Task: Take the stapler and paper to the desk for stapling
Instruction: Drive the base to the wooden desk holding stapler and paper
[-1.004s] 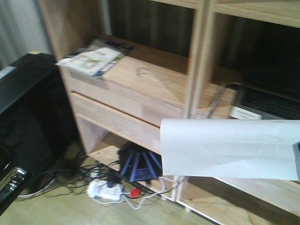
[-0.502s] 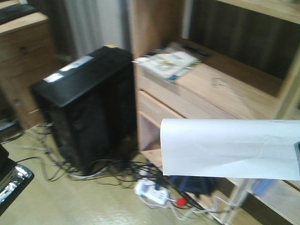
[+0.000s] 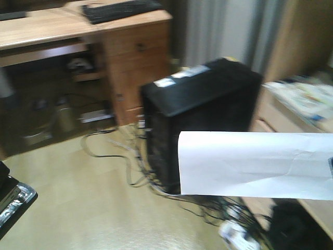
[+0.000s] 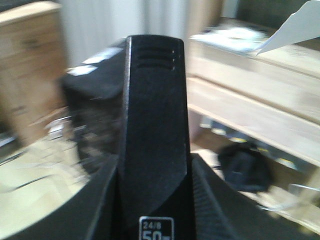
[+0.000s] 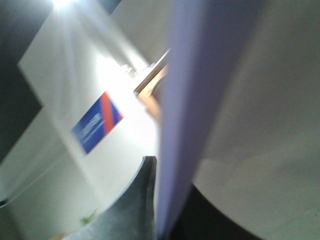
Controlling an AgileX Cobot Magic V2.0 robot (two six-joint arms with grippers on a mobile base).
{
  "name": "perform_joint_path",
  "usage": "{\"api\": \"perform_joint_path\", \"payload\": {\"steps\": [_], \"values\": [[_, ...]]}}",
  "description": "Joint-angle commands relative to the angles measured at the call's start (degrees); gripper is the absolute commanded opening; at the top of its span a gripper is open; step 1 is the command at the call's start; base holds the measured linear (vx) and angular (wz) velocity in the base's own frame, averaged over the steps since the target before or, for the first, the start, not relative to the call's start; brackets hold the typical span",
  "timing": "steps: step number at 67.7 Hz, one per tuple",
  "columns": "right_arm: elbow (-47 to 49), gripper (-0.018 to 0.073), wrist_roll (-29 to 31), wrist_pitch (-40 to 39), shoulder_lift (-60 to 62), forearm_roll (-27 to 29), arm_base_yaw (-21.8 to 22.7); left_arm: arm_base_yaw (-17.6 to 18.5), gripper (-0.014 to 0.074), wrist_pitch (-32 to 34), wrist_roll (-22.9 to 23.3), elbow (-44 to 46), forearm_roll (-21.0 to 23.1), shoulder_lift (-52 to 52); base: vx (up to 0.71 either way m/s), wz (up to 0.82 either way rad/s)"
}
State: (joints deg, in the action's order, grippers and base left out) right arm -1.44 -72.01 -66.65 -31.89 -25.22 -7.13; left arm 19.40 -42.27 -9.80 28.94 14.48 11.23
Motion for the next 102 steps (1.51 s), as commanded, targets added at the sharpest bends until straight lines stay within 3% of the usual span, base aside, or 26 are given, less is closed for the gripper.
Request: {"api": "perform_joint_path", "payload": {"steps": [1,46,102], "values": [[-1.4,-0.0006,0.5,-6.8,-0.2,1.0,0.0,0.5,-0.0006,6.6,0.1,1.8,1.3,0.5,0.12,0.85],[-1.4,-0.0006,0.5,-6.7,-0.2,1.0,0.0,0.4,-0.0006,6.6,0.1,1.8,1.3,0.5,0.15,0.60],[-1.4,-0.0006,0.5,-6.8,-0.2,1.0,0.0,0.4,-0.0006,6.6,0.1,1.8,1.3,0.5,0.24,0.14]]}}
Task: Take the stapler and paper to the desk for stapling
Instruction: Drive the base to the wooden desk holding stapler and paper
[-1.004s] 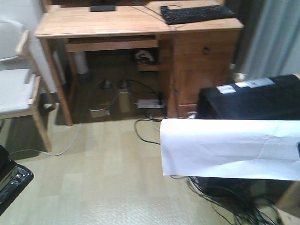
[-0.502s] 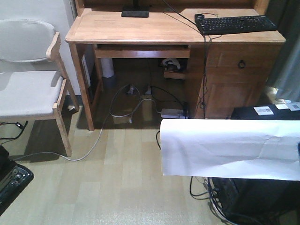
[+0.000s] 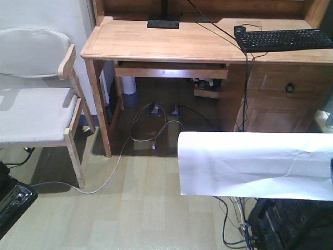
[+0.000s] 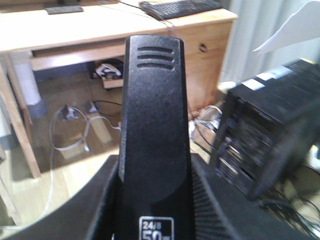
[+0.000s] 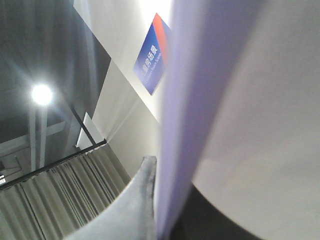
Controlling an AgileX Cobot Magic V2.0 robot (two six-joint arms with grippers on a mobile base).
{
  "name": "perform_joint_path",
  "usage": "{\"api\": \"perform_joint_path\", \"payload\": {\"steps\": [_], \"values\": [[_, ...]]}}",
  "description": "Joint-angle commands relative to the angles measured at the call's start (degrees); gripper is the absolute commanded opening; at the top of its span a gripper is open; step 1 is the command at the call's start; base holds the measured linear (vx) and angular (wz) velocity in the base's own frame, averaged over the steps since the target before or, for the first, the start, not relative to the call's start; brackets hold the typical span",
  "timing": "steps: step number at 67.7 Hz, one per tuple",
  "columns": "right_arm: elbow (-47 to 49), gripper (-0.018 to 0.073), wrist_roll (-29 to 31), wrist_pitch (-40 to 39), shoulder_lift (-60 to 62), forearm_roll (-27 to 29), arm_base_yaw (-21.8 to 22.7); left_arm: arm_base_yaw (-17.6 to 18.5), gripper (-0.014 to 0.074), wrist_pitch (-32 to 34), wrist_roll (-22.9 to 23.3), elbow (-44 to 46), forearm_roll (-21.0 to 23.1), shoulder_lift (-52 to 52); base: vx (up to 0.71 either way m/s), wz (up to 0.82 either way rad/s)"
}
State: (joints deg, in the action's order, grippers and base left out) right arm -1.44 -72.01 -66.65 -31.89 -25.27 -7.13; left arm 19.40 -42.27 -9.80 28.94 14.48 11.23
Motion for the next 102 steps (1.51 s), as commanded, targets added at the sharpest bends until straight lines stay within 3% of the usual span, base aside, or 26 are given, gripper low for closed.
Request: {"api": "perform_joint_path", "payload": {"steps": [1,102], "values": [[-1.4,-0.0006,0.5,-6.8,-0.2,1.1,0.0,0.4,-0.0006,6.6,0.1,1.8,1.3,0.5,0.23,0.09],[-1.4,-0.0006,0.5,-6.8,-0.2,1.1,0.0,0.4,-0.0006,6.6,0.1,1.8,1.3,0.5,0.23,0.00]]}}
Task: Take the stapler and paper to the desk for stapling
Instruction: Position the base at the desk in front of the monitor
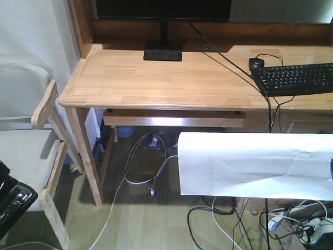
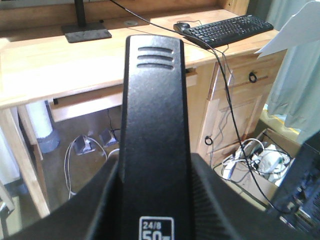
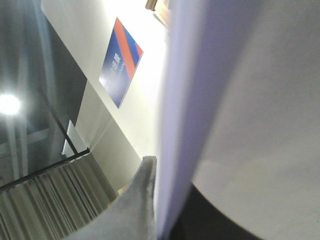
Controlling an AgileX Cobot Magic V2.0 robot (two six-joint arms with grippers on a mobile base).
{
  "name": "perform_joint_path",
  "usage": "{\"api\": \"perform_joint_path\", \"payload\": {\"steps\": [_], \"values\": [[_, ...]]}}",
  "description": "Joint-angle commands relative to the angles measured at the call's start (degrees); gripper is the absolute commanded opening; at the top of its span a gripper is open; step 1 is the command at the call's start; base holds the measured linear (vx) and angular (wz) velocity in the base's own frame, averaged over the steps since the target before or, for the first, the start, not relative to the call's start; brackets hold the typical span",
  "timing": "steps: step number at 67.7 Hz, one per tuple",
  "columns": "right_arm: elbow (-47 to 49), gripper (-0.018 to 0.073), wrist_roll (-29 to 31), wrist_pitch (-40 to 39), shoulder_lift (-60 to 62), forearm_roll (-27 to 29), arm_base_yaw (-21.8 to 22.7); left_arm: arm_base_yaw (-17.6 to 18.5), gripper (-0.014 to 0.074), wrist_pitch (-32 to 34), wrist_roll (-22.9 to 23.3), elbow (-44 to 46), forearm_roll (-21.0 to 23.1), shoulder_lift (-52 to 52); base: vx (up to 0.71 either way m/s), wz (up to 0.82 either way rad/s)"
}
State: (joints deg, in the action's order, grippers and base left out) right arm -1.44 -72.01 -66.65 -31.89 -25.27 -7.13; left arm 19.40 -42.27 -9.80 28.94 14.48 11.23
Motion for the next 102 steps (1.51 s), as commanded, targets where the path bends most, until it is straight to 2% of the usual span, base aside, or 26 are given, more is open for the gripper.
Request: {"api": "perform_joint_path", "payload": {"steps": [1,102], "values": [[-1.4,-0.0006,0.5,-6.8,-0.2,1.1,0.0,0.4,-0.0006,6.6,0.1,1.8,1.3,0.5,0.24,-0.07],[-1.4,-0.0006,0.5,-6.6,-0.2,1.1,0.0,0.4,-0.0006,6.6,0.1,1.8,1.3,0.5,0.17,-0.04]]}}
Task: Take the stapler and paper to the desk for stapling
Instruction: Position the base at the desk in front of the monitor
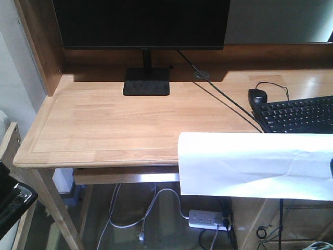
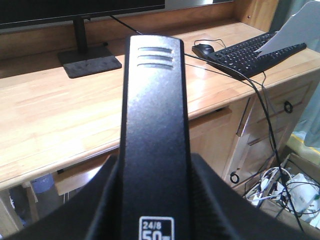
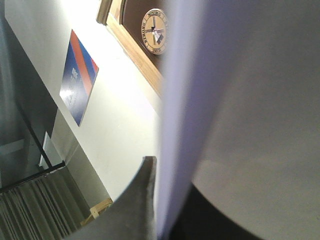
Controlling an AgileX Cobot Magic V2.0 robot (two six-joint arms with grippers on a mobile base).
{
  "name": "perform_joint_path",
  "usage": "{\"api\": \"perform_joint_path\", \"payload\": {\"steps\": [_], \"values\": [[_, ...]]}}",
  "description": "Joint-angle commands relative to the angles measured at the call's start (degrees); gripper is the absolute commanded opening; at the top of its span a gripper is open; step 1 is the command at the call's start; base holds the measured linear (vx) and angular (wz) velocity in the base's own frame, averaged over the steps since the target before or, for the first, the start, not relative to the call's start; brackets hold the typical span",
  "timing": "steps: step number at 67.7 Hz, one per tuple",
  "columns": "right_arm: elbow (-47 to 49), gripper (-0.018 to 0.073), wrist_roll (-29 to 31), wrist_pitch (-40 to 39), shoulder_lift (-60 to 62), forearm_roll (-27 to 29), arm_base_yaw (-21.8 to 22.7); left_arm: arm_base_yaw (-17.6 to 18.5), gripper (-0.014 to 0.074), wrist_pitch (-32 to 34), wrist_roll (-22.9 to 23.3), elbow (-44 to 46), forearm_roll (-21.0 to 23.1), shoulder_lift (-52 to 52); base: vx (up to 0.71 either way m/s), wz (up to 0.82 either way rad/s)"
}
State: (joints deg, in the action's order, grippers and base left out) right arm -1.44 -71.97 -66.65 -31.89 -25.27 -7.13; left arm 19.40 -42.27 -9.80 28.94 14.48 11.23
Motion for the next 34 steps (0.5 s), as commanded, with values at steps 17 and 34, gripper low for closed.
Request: {"api": "perform_joint_path", "payload": {"steps": [17,34], "values": [[-1.4,-0.0006,0.5,-6.6,-0.2,1.1,0.0,0.4,-0.0006,6.6,0.1,1.8,1.3,0.5,0.10,0.02],[-1.4,-0.0006,0.5,-6.8,-0.2,1.1,0.0,0.4,-0.0006,6.6,0.1,1.8,1.3,0.5,0.09,0.01]]}}
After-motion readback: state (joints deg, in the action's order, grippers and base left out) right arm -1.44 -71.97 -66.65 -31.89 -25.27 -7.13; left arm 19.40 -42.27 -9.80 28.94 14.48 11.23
